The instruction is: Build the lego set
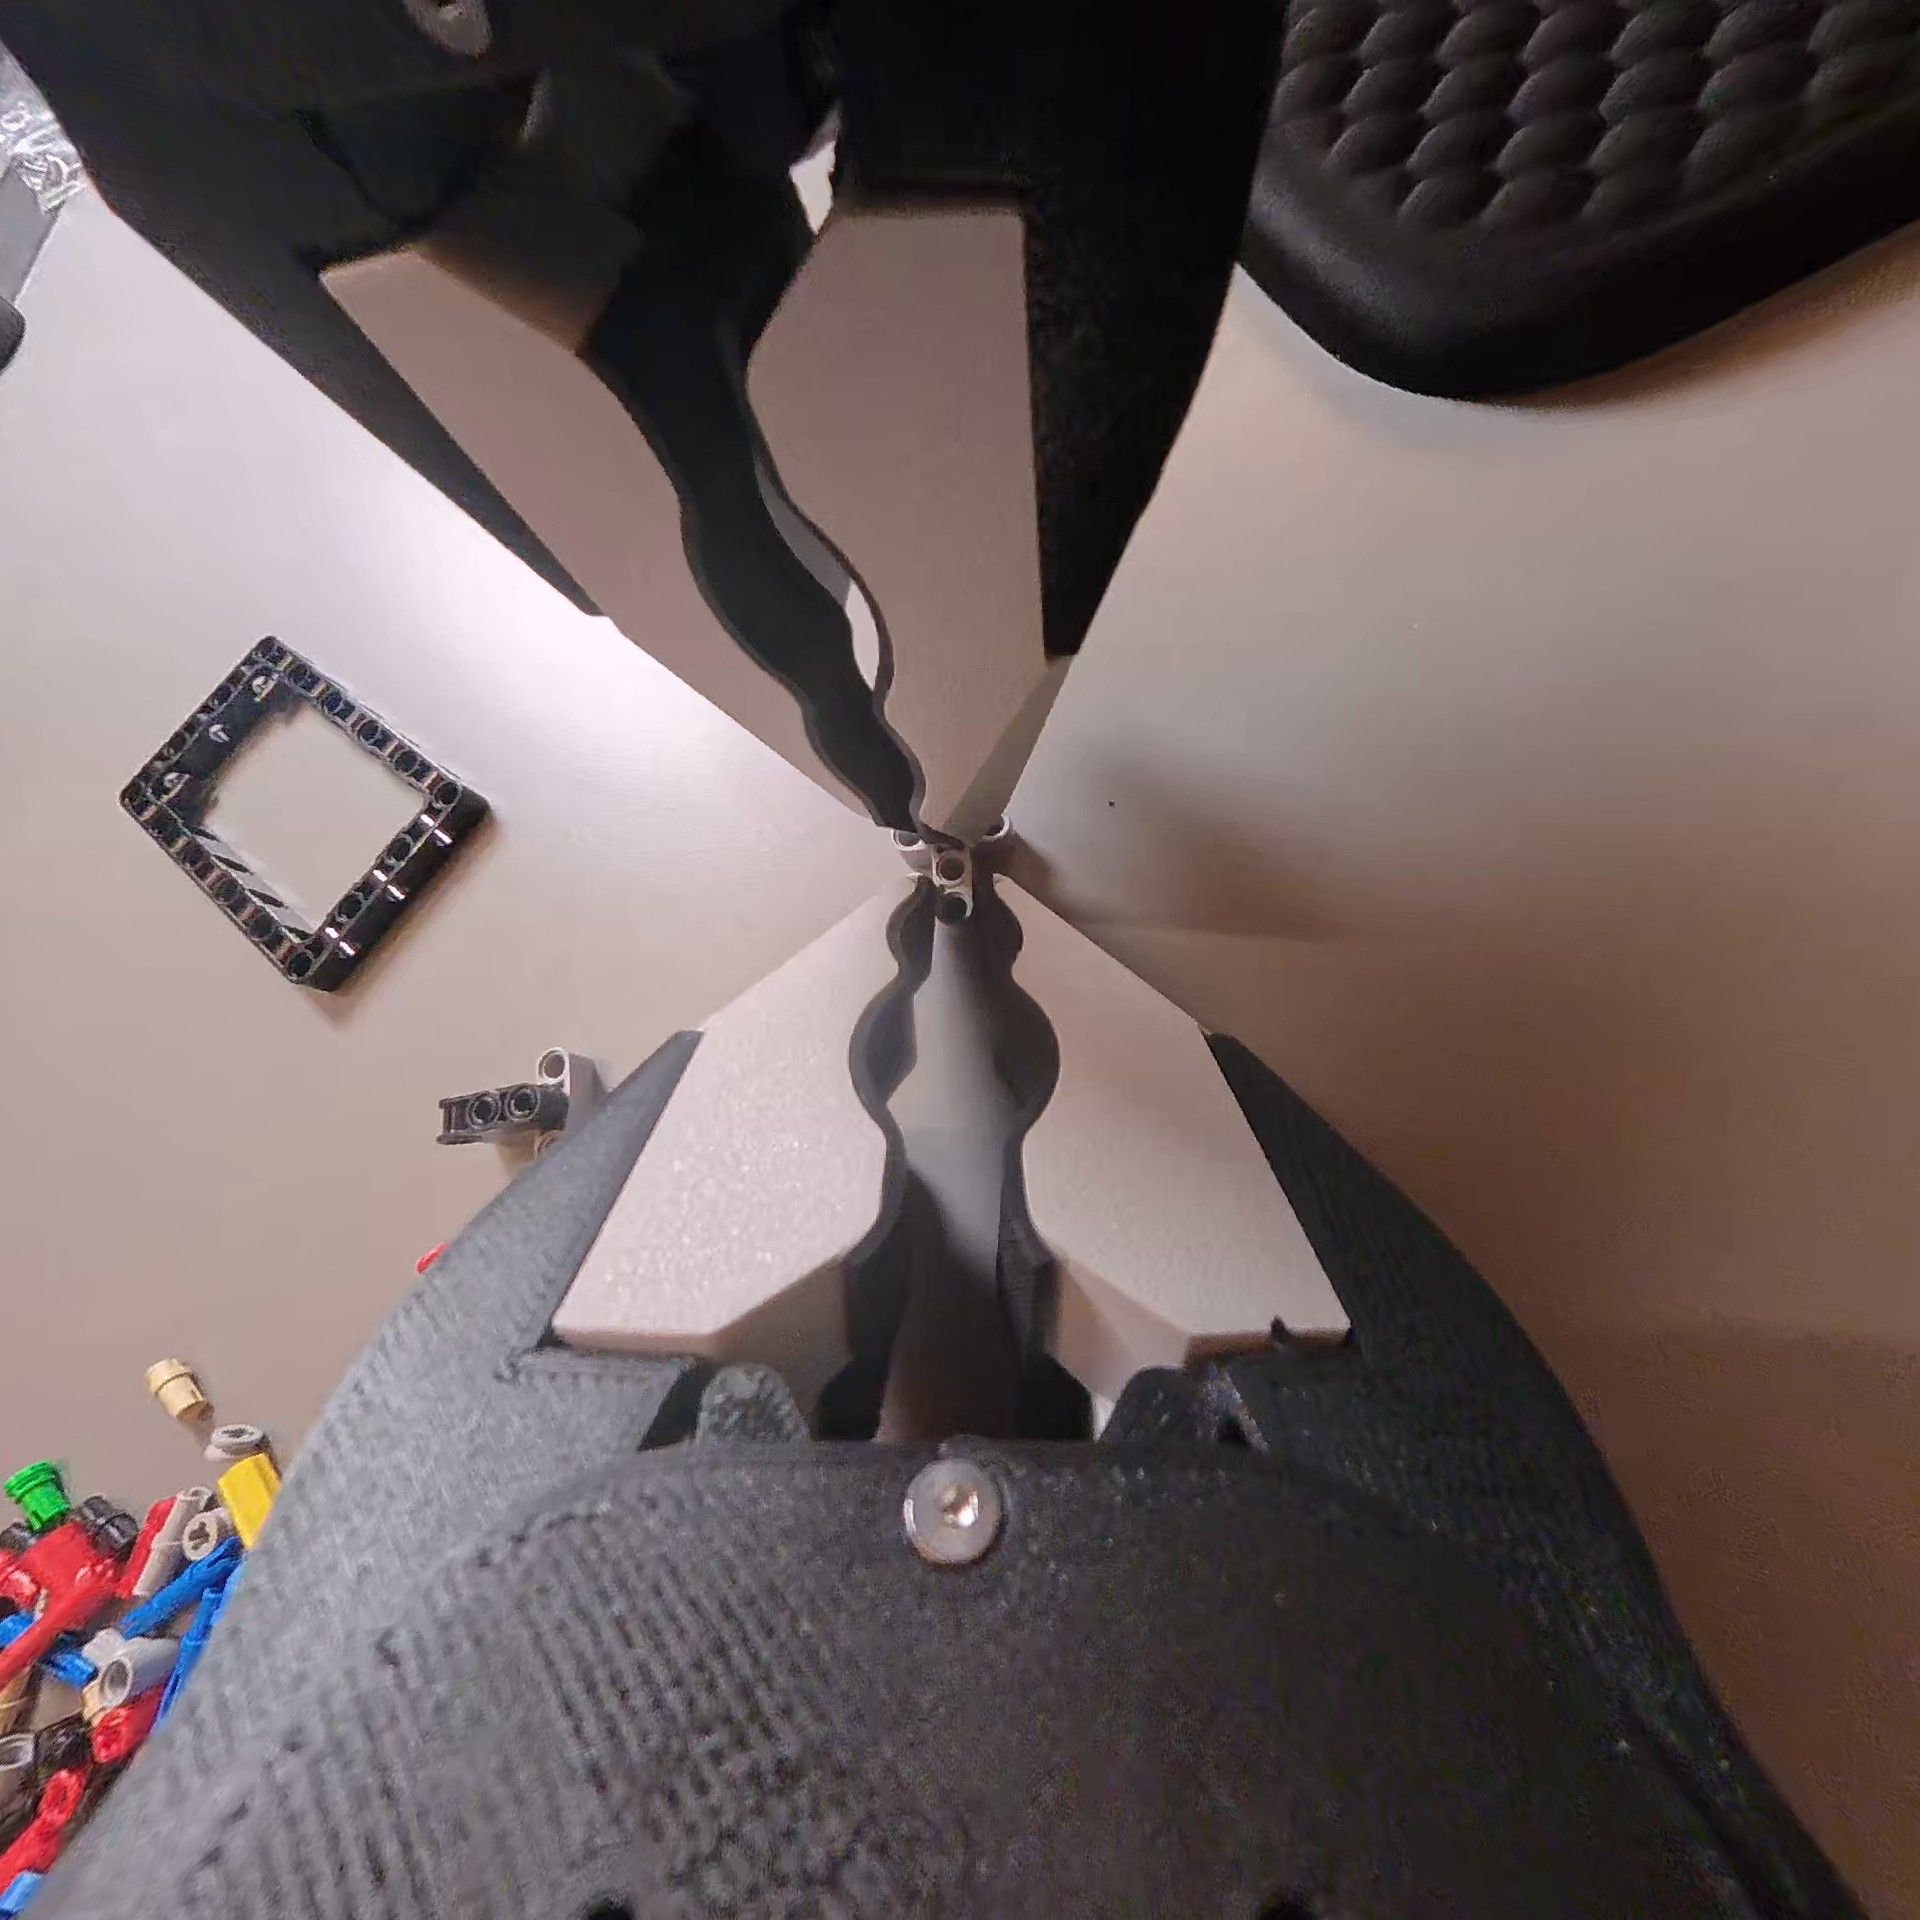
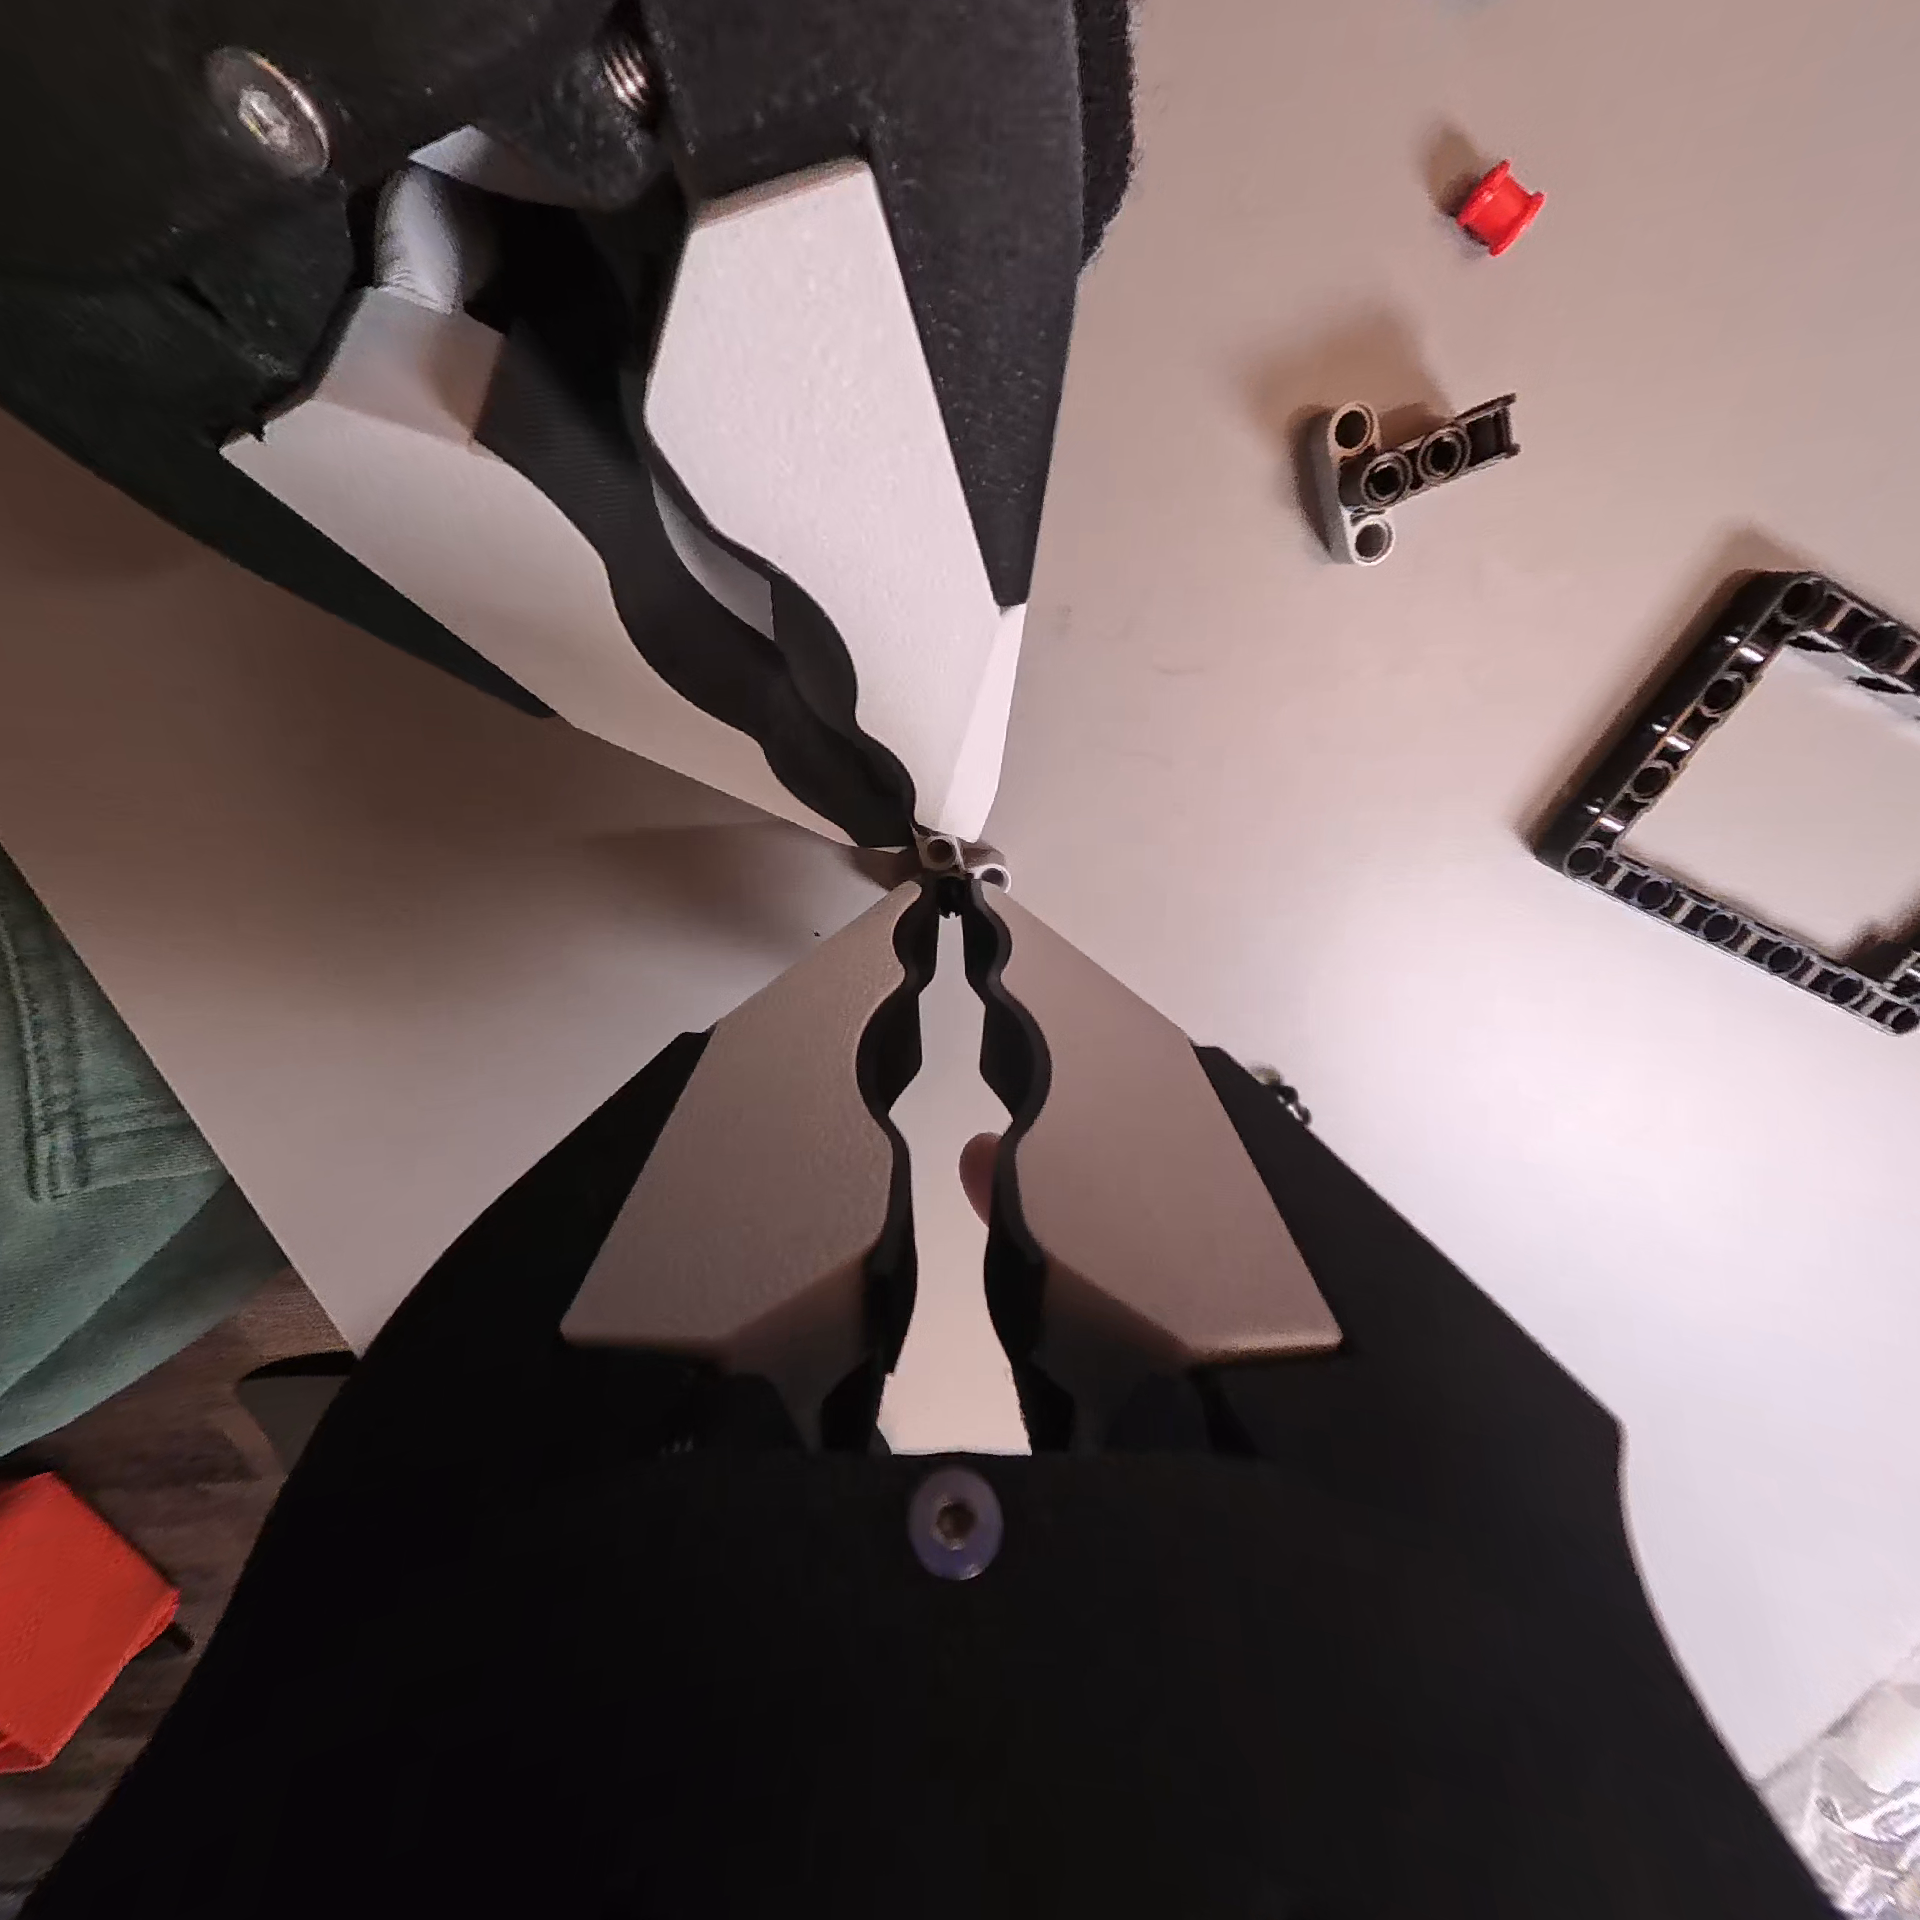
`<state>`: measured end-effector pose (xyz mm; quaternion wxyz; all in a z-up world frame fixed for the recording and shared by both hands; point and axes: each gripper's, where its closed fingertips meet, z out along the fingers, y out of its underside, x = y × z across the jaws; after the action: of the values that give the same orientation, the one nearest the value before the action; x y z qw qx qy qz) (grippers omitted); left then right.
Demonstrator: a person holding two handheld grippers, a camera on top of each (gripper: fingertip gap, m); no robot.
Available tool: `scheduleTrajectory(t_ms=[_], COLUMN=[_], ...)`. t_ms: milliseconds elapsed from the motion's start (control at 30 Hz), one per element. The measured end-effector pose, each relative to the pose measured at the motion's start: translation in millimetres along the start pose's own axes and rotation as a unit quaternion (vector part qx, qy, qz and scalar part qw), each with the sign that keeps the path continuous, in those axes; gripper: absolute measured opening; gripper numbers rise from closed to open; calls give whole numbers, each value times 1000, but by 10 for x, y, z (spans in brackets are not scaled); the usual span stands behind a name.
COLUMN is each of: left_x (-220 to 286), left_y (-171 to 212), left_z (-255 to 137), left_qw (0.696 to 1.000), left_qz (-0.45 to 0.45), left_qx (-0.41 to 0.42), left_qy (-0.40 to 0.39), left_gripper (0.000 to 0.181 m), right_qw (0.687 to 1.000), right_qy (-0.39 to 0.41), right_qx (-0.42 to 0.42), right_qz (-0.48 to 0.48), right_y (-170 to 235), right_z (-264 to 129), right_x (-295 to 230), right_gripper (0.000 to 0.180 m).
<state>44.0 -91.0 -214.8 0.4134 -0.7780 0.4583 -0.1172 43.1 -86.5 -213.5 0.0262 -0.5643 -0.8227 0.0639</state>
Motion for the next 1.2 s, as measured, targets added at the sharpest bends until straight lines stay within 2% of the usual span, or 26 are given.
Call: scheduleTrajectory(t_ms=[167, 233, 300, 600, 700, 933, 1100, 1200], left_x=[0, 1, 3, -19, -48, -107, -169, -250], left_y=[-1, -4, -5, -14, -22, -20, -30, -42], left_z=[0, -2, -3, -21, -40, -61, -95, -137], left_qw=[1000, 1000, 1000, 1000, 999, 998, 997, 995], left_qz=[1, 1, 1, -17, -36, -57, -72, -85], left_qx=[0, 1, 2, 10, 17, 23, 34, 47], left_qy=[-1, -1, 1, 11, 16, 19, 15, 6], left_gripper=[7, 7, 7, 10, 12, 12, 13, 13], right_qw=[999, 998, 993, 975, 966, 959, 964, 967], right_qy=[1, -8, -21, 83, 83, 155, 112, 90], right_qx=[33, 64, 112, 173, 194, 183, 205, 208], right_qz=[11, 18, 34, 114, 147, 151, 126, 113], right_y=[-7, 1, -14, 624, 699, 1011, 1167, 1146], right_z=[-2, -37, -139, -305, -245, -315, -253, -180], right_x=[-4, -37, -67, 471, 553, 1001, 1255, 1267], right_gripper=[2, 21, 23, 21, 23, 22, 28, 23])
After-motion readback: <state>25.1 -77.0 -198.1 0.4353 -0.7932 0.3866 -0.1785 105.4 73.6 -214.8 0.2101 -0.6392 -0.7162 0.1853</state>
